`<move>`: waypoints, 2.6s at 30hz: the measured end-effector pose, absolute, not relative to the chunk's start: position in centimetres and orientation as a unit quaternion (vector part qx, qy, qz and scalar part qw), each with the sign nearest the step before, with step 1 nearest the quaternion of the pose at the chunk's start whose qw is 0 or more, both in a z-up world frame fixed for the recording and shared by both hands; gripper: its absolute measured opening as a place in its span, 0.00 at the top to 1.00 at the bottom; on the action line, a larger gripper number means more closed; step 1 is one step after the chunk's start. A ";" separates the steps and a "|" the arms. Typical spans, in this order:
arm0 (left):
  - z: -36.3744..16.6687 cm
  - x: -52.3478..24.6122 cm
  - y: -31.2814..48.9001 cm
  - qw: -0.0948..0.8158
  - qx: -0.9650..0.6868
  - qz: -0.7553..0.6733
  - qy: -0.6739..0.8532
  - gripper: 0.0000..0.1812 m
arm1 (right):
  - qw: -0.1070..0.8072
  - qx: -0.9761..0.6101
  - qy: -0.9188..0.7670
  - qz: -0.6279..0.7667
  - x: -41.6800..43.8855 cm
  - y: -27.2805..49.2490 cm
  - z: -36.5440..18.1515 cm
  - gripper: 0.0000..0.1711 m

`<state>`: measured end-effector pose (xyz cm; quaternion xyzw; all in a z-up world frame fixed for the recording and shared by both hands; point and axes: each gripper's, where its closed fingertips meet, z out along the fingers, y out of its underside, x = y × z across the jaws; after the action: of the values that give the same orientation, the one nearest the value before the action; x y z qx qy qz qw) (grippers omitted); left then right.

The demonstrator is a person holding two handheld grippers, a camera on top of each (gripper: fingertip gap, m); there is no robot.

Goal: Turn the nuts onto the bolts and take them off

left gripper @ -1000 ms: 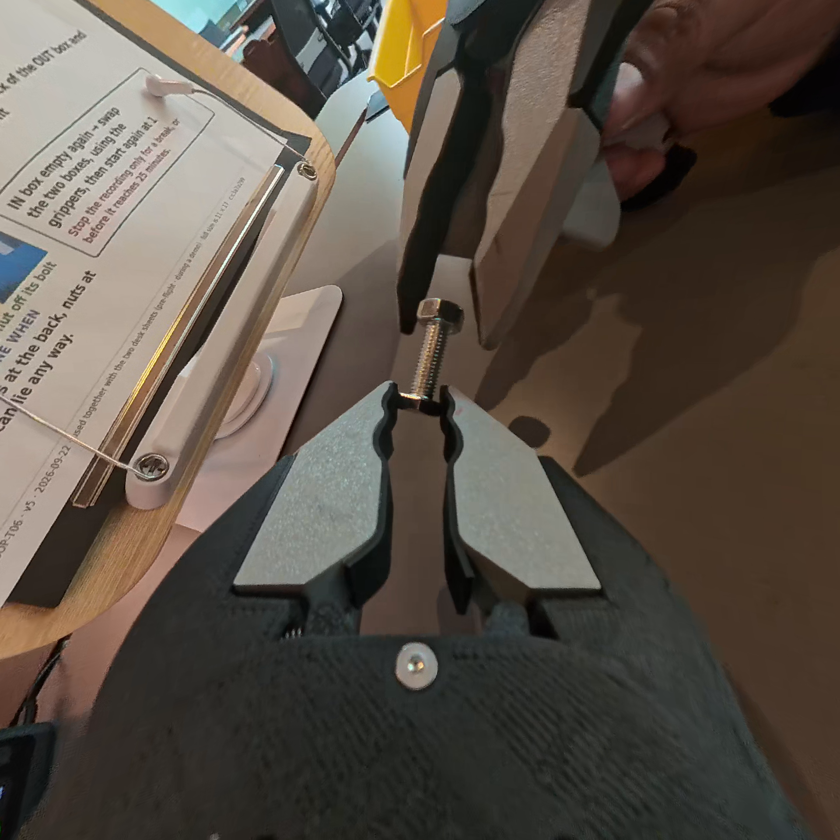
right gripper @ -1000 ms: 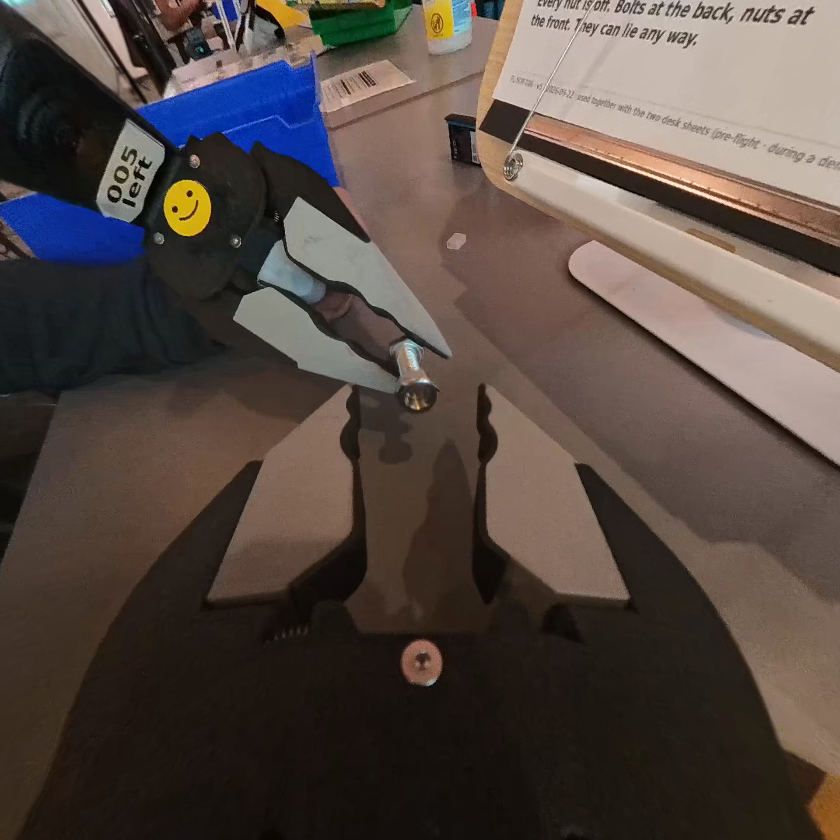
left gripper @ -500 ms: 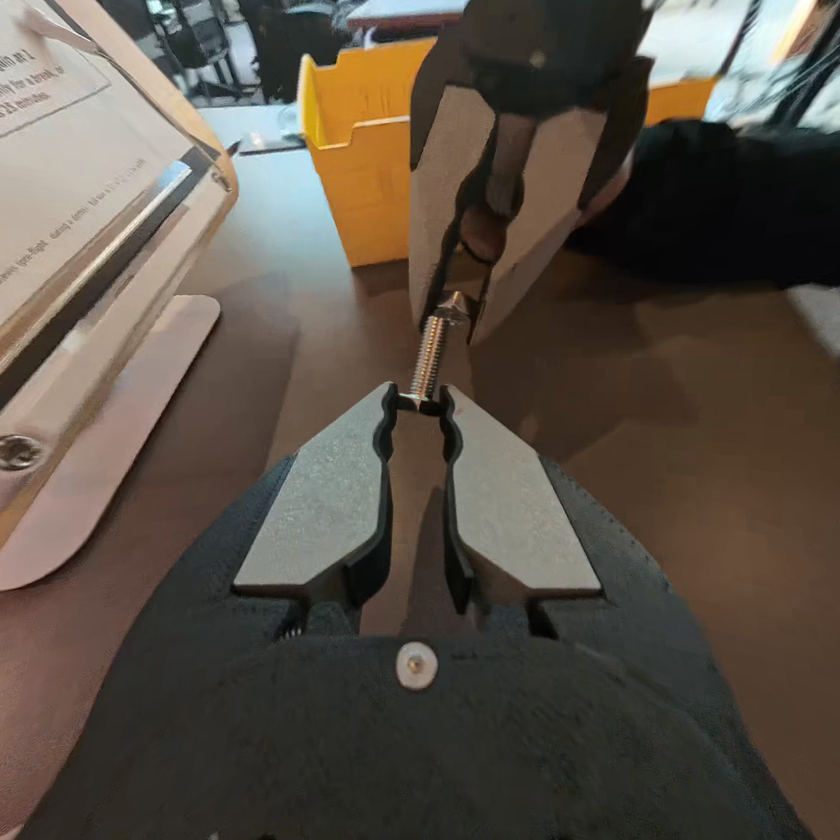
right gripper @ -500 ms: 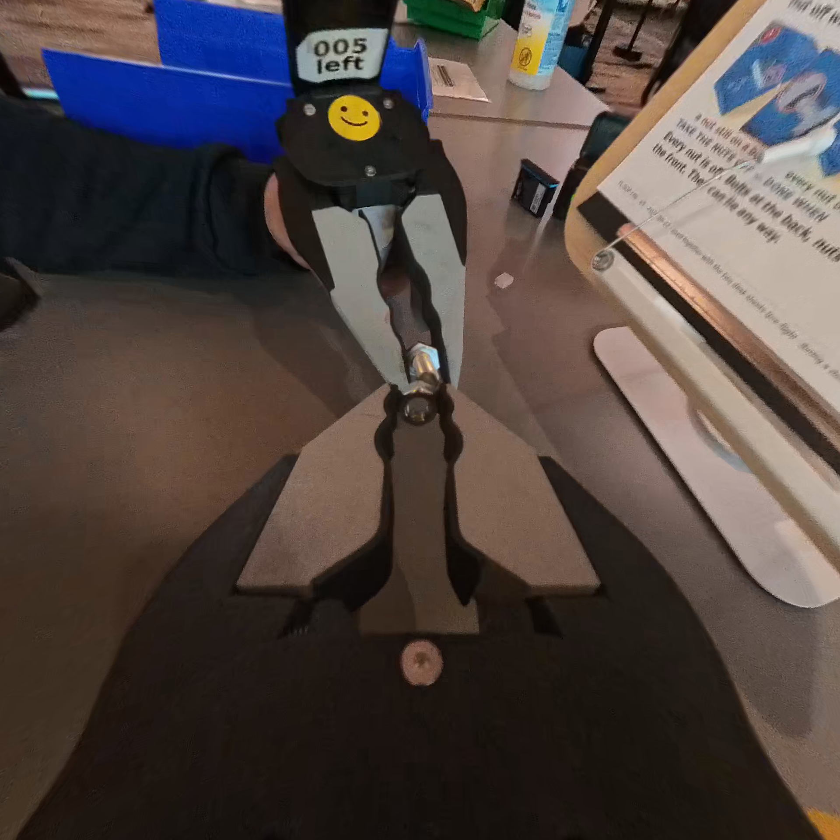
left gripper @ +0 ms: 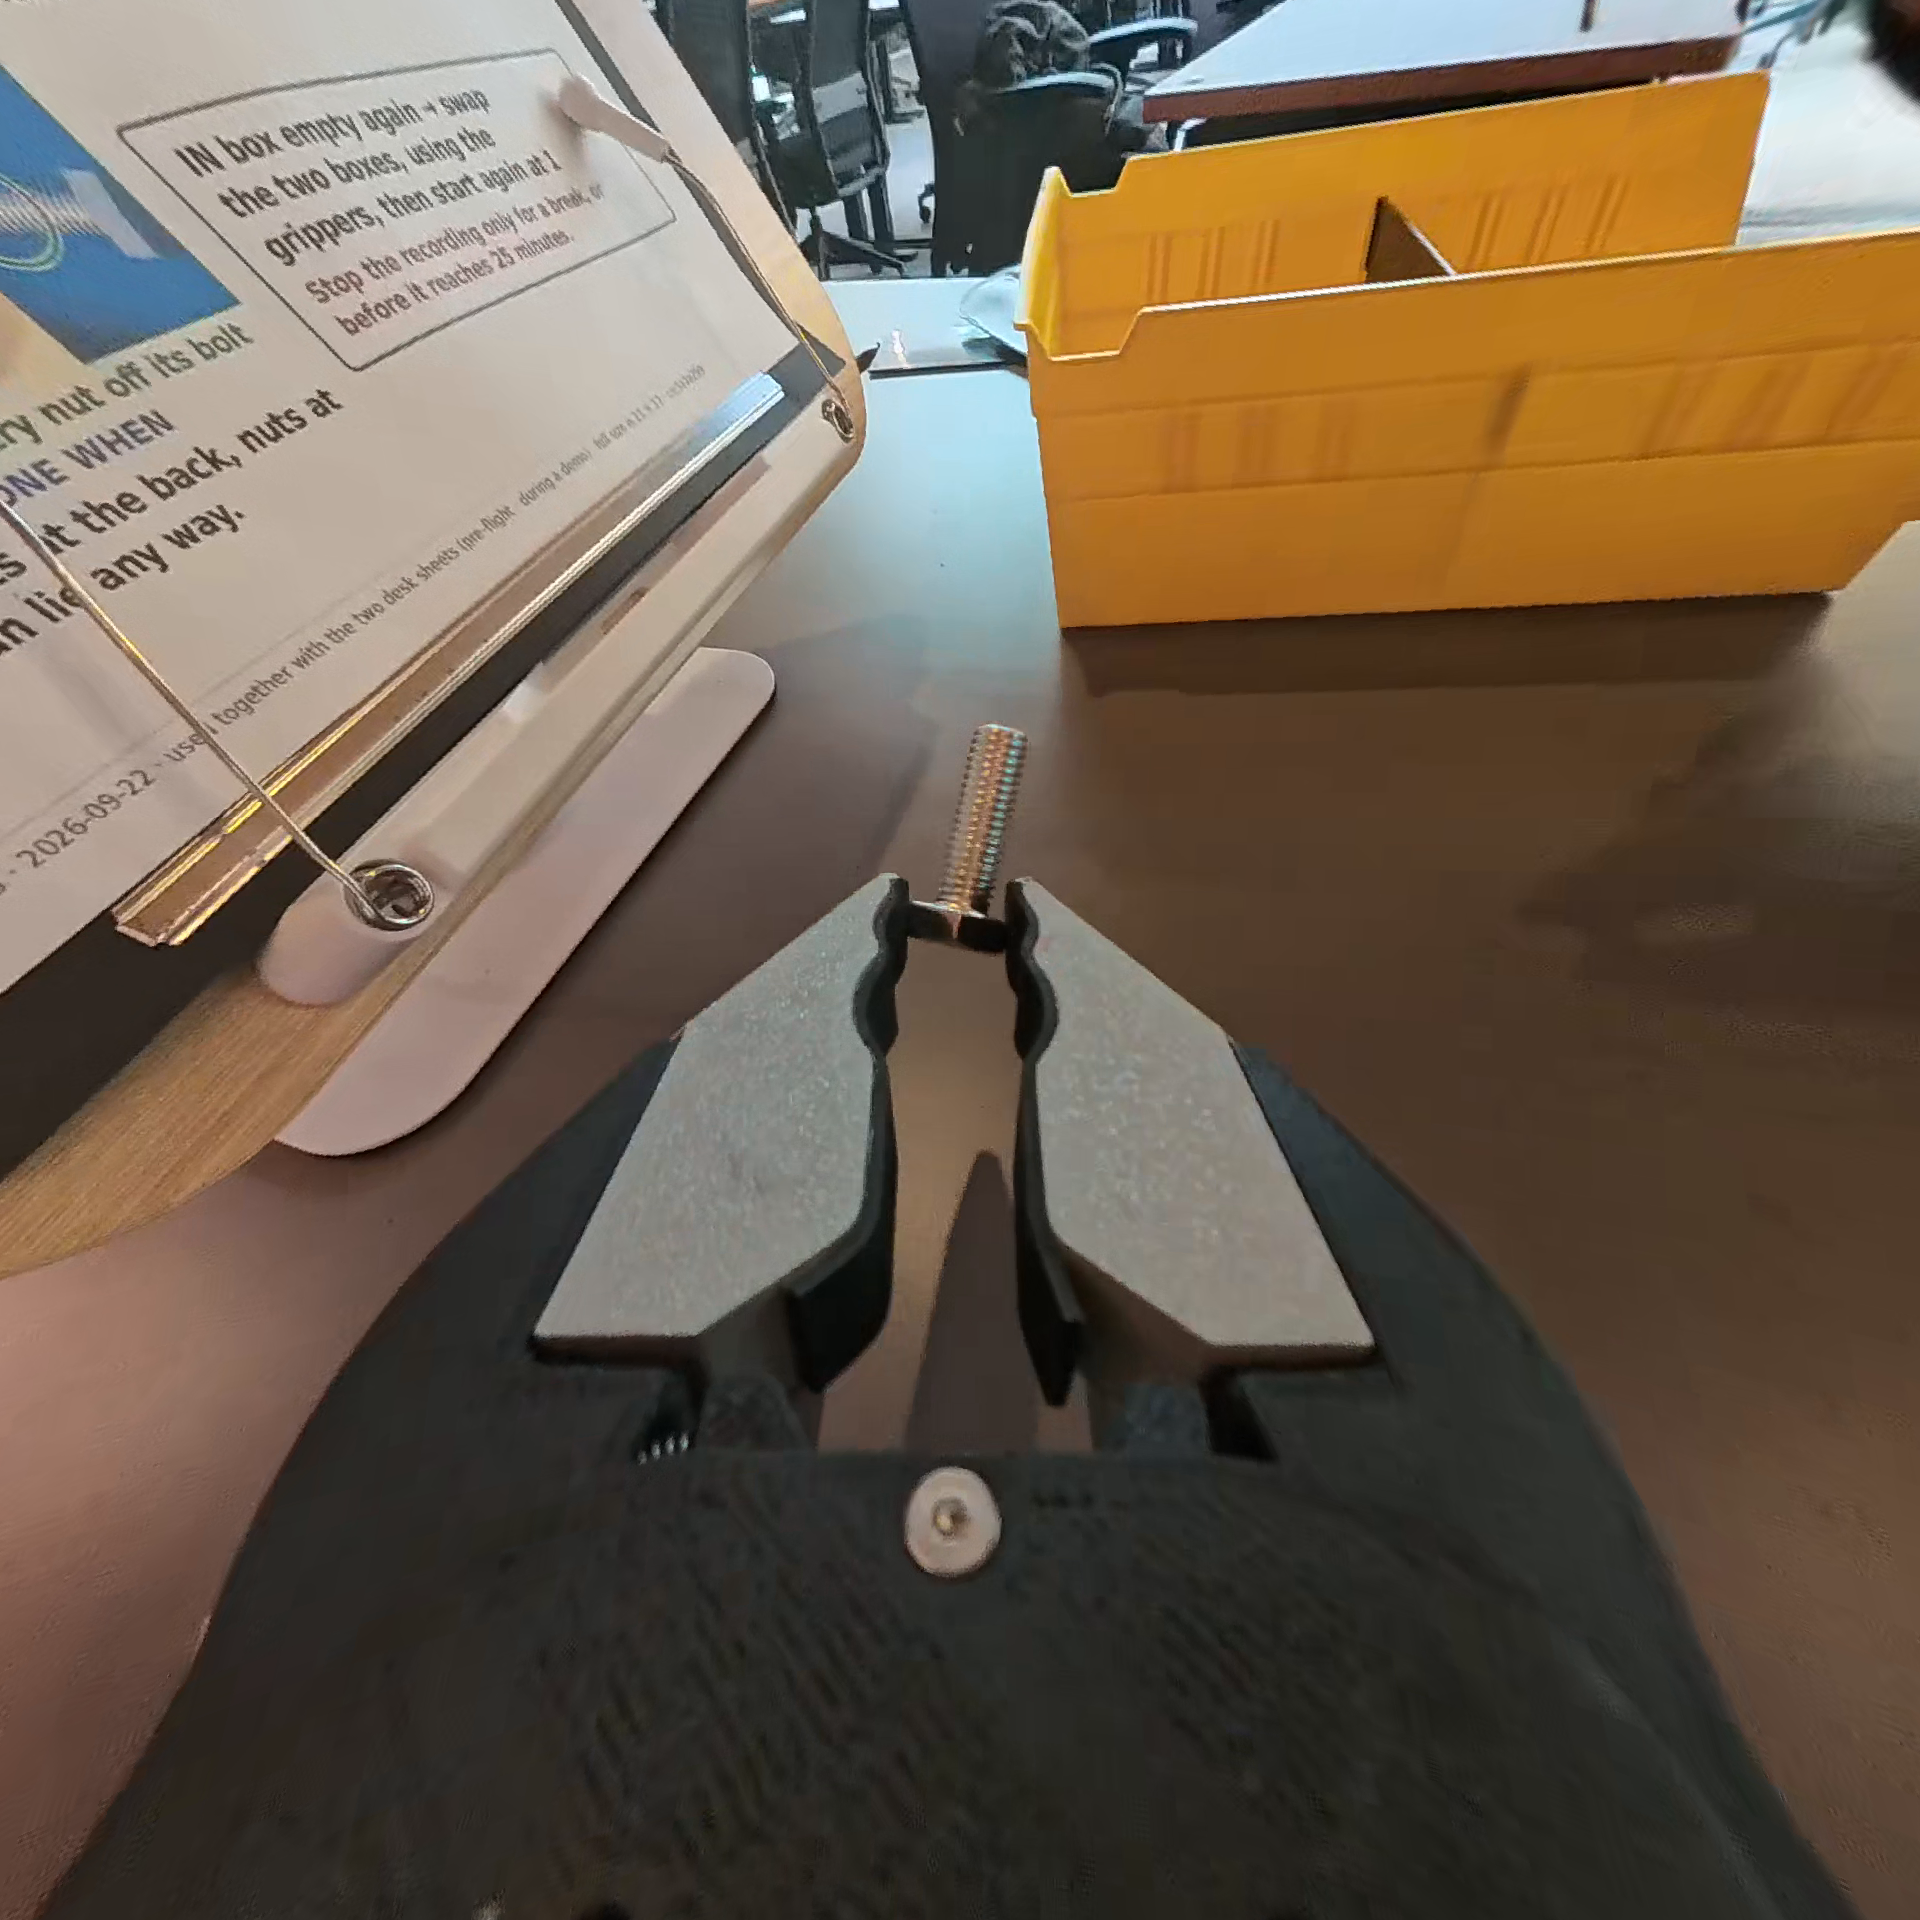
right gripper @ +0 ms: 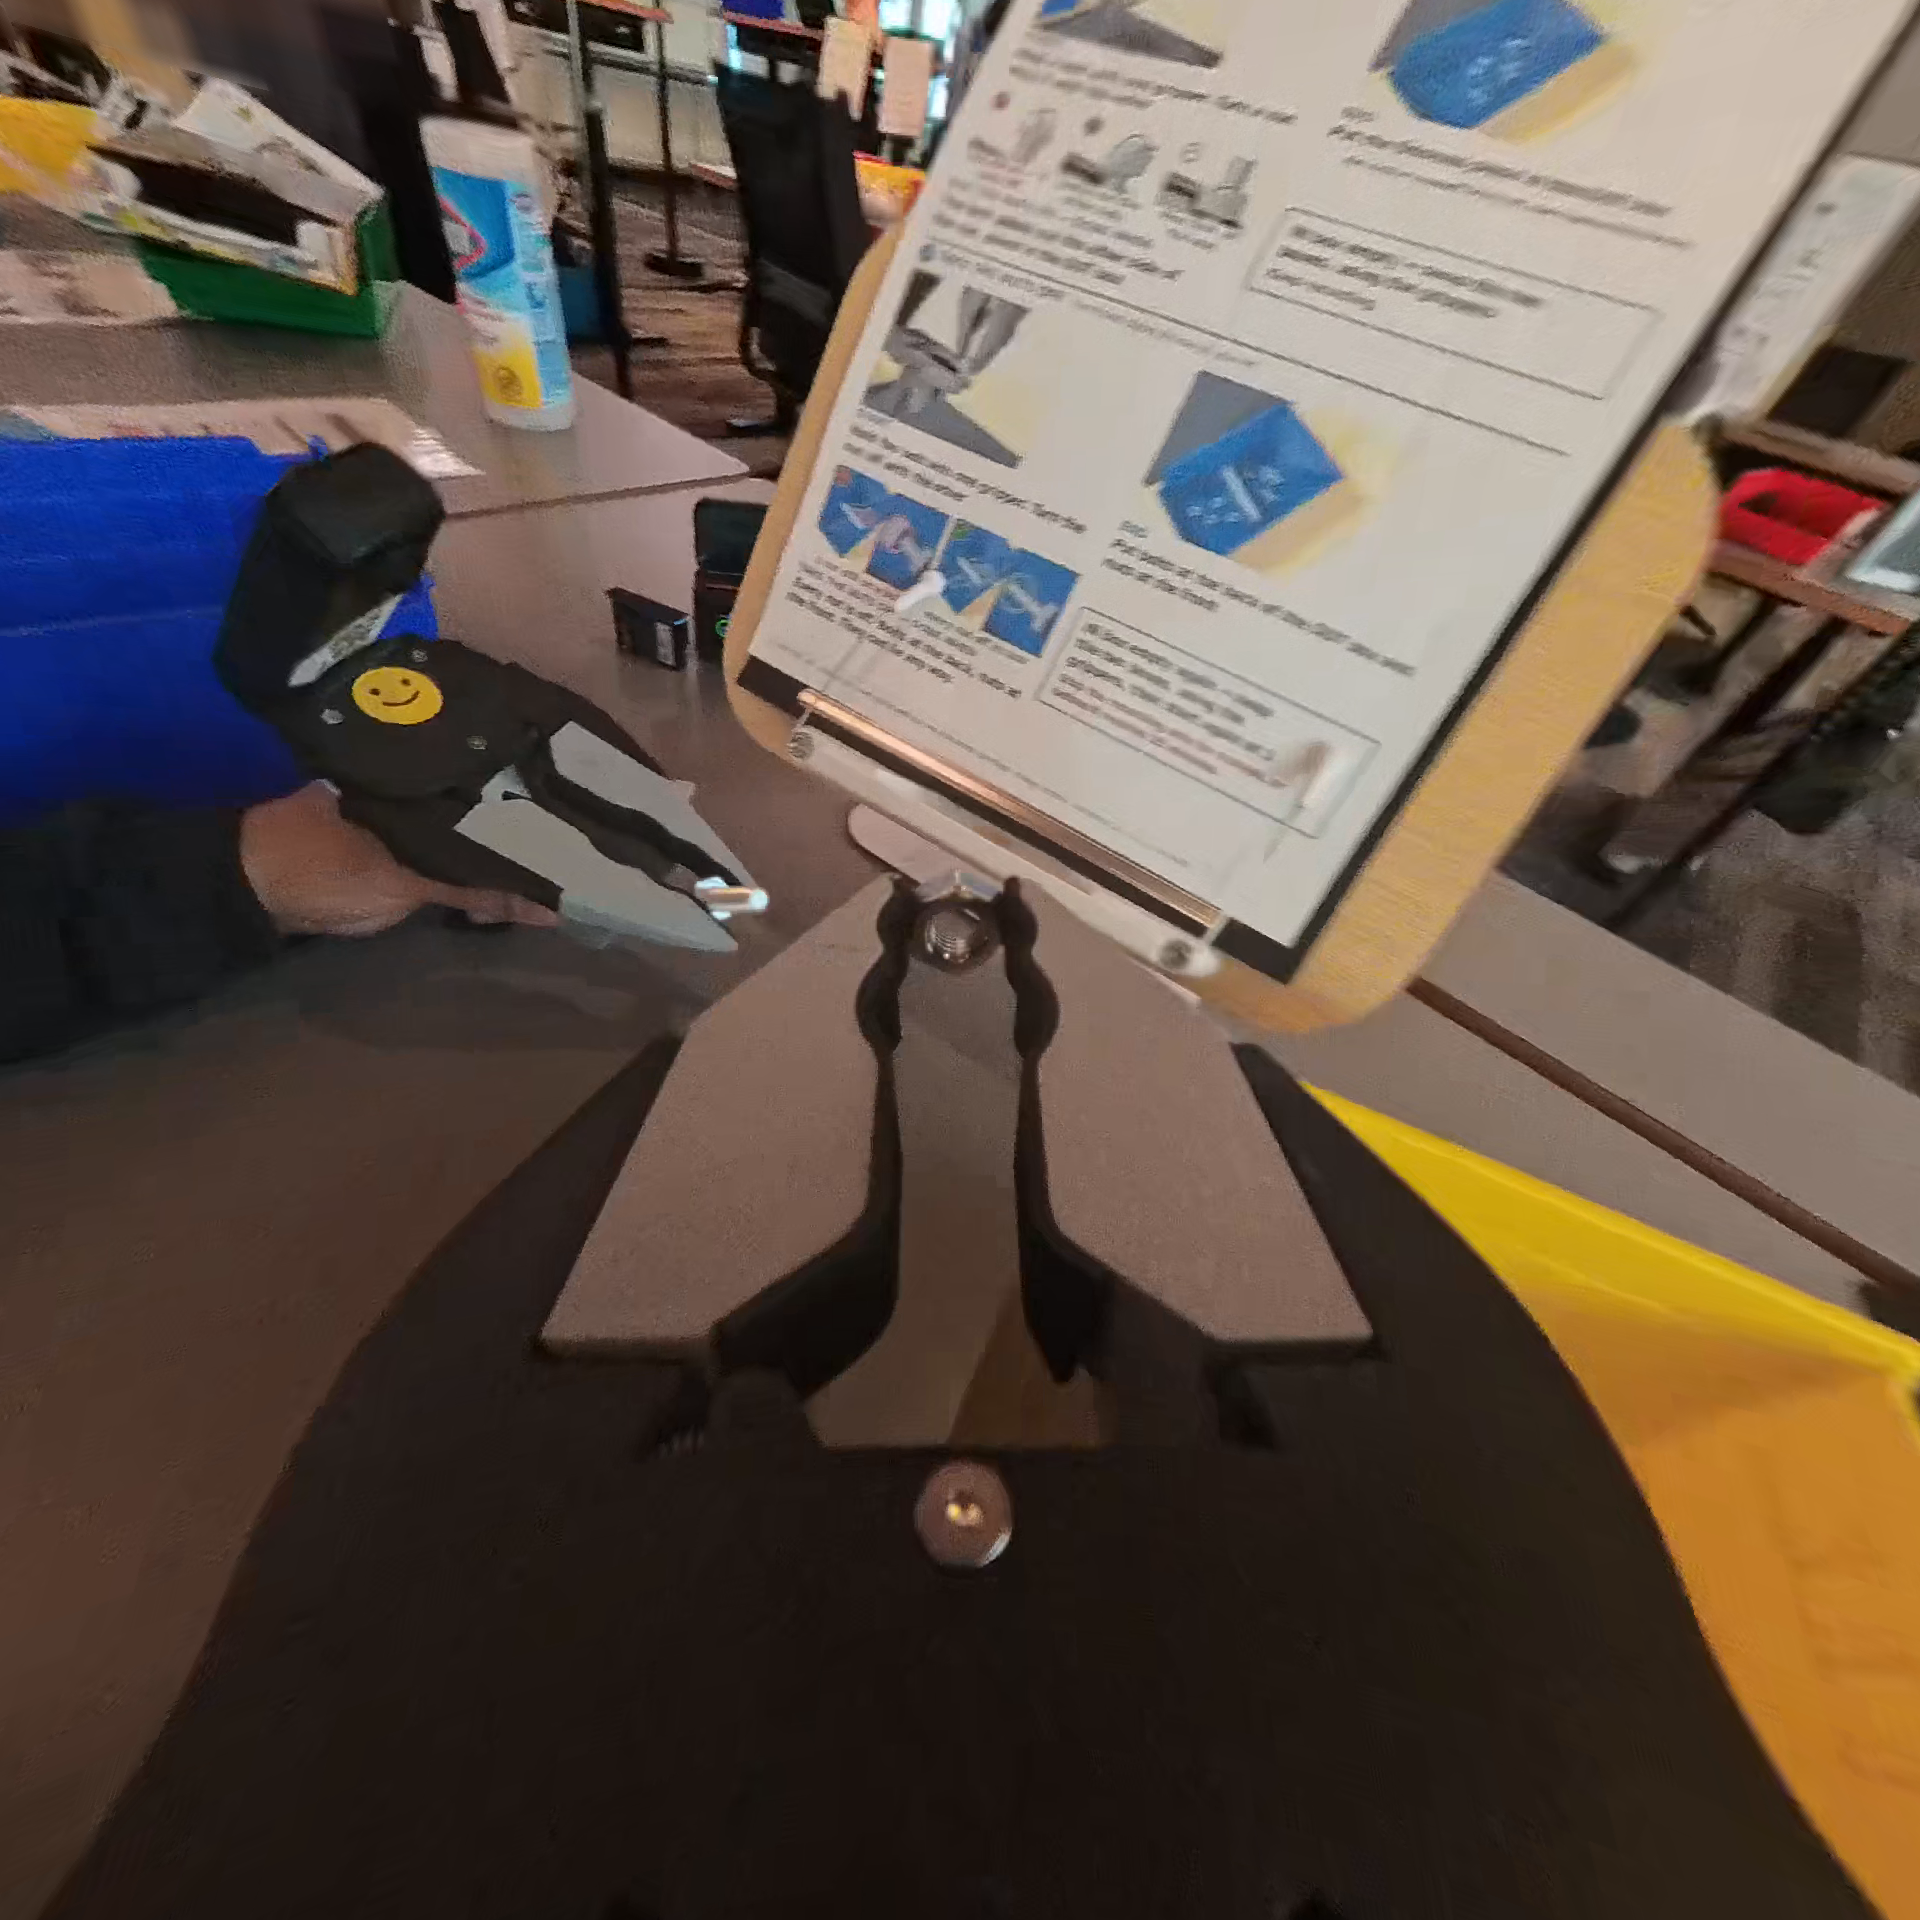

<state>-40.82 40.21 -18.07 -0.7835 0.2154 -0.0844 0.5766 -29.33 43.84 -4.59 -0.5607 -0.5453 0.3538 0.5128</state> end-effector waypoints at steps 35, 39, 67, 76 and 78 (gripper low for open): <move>-13.7 -29.3 36.9 0.629 -0.672 -0.255 0.296 0.91 | 0.300 -0.620 -0.522 0.503 -31.4 35.7 -12.6 0.96; -14.0 -30.0 37.7 0.629 -0.689 -0.237 0.273 0.84 | 0.423 -0.629 -0.516 0.400 -29.2 41.5 -8.2 0.96; -16.8 -31.7 39.1 0.578 -0.750 -0.214 0.241 0.89 | 0.468 -0.690 -0.491 0.252 -23.4 52.5 -3.1 0.79; -17.2 -31.4 39.2 0.572 -0.754 -0.202 0.250 0.89 | 0.467 -0.655 -0.431 0.410 -21.8 48.6 -0.5 0.69; -17.2 -31.4 39.3 0.570 -0.756 -0.203 0.249 0.89 | 0.453 -0.632 -0.449 0.441 -24.0 45.7 -0.7 0.64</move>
<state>-31.41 39.28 -17.25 -0.7565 0.2487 -0.2033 0.5697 -24.02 45.72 -0.68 -0.6317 -0.4489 0.4411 0.4527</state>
